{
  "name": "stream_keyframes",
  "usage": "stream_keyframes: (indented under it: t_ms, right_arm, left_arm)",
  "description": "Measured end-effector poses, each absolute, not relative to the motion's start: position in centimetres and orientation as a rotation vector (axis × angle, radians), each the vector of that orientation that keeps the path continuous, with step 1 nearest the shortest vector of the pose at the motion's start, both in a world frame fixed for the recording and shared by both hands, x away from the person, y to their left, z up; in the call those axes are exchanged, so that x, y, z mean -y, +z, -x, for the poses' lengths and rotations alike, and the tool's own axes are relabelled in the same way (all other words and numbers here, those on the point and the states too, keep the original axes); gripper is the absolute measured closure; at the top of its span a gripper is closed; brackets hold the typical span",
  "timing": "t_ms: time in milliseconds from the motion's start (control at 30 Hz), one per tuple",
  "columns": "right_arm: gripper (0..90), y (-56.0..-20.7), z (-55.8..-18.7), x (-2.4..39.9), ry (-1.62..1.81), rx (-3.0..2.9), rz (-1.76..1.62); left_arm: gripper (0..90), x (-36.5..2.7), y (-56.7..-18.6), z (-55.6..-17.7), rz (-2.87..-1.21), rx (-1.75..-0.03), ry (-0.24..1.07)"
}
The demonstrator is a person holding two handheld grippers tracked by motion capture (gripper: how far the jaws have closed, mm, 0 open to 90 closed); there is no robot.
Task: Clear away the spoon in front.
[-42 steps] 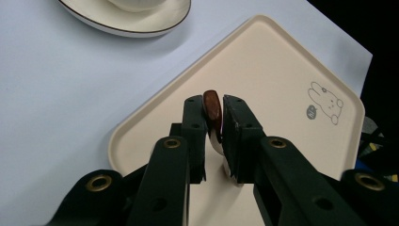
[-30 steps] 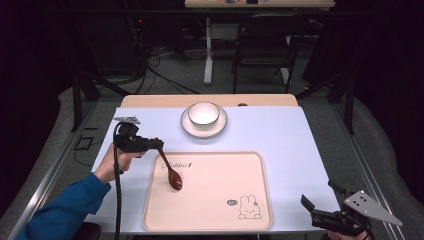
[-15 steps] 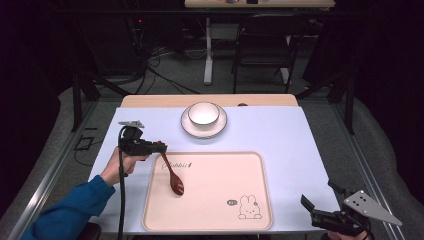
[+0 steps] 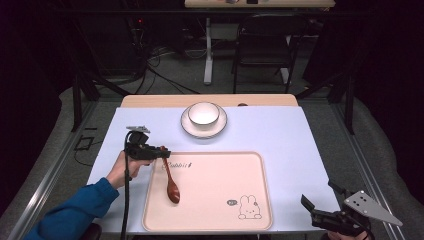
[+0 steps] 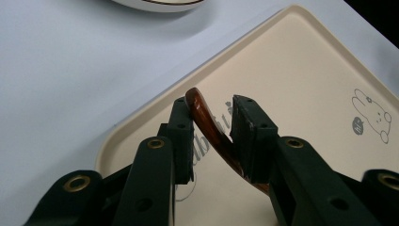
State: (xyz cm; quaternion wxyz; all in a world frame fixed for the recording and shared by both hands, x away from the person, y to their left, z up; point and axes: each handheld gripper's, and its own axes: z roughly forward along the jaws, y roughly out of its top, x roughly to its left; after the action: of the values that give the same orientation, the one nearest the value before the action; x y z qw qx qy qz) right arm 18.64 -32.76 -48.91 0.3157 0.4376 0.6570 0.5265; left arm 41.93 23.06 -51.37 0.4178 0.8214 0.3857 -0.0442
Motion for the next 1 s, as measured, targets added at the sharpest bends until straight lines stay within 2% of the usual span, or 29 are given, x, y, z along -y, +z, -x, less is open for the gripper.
stream_keyframes:
  t_ms: [1000]
  right_arm:
    - [0.0, -48.9, -18.6, 32.7, 1.387, -1.731, -1.154]
  left_arm:
    - [68.1, -22.7, -53.0, -41.5, -2.065, -1.043, -0.065]
